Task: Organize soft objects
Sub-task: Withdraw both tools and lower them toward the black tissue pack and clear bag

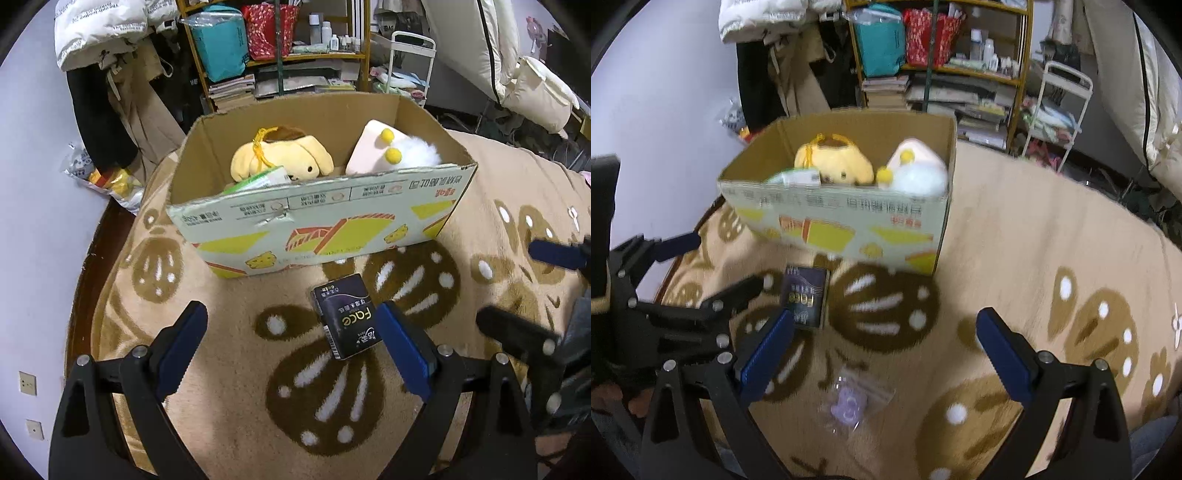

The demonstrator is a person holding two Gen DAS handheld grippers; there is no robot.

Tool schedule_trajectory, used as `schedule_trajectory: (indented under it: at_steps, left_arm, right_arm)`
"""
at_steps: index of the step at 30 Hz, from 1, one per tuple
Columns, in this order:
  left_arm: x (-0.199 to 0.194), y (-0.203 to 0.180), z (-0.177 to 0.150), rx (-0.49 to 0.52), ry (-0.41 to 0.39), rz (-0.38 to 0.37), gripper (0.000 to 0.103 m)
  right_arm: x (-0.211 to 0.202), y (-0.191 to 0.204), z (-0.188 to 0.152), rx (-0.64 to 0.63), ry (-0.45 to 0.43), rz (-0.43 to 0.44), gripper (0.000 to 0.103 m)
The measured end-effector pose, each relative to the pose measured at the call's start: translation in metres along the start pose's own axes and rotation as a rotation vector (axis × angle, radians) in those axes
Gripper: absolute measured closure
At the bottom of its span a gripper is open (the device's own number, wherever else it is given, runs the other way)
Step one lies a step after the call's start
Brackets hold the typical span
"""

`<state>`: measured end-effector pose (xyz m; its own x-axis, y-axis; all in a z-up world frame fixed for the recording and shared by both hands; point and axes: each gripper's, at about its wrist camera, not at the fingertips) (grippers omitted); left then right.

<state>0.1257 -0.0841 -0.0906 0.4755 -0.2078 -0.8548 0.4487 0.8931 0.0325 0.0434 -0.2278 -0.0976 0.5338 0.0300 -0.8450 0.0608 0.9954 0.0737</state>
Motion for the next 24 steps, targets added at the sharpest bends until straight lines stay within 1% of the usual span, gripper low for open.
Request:
schedule_trajectory:
  at_steps: [8, 15, 17, 19, 21, 24]
  left_arm:
    - [0.025, -0.005, 0.0, 0.008, 0.056, -0.029, 0.011]
    - [0.044, -0.011, -0.002, 0.009, 0.094, -0.051, 0.011]
    - [0.05, -0.013, -0.001, 0.005, 0.111, -0.06, 0.011]
    - [0.054, -0.015, -0.001, 0.001, 0.126, -0.078, 0.011]
    - [0.057, -0.017, -0.001, 0.01, 0.127, -0.076, 0.011]
    - [0.062, -0.021, -0.002, 0.027, 0.133, -0.064, 0.011]
  right_arm:
    - [0.029, 0.0, -0.021, 0.038, 0.126, 0.014, 0.0]
    - [0.048, 0.01, -0.034, 0.021, 0.199, 0.028, 0.0]
    - [0.052, 0.012, -0.037, 0.023, 0.208, 0.047, 0.001]
    - [0.058, 0.016, -0.04, 0.011, 0.231, 0.059, 0.006]
    - [0.064, 0.018, -0.043, 0.009, 0.25, 0.068, 0.009]
    - [0.07, 0.024, -0.046, 0.015, 0.272, 0.094, 0.01]
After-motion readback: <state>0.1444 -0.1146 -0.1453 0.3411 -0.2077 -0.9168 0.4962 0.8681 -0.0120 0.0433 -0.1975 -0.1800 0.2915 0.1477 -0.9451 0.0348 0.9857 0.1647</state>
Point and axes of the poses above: each gripper's, at about its wrist camera, not at the fingertips, and x roughly the way its jaws point, y to its left, z to its top, and after that the axes turned 5 degrees about -x, right-handed
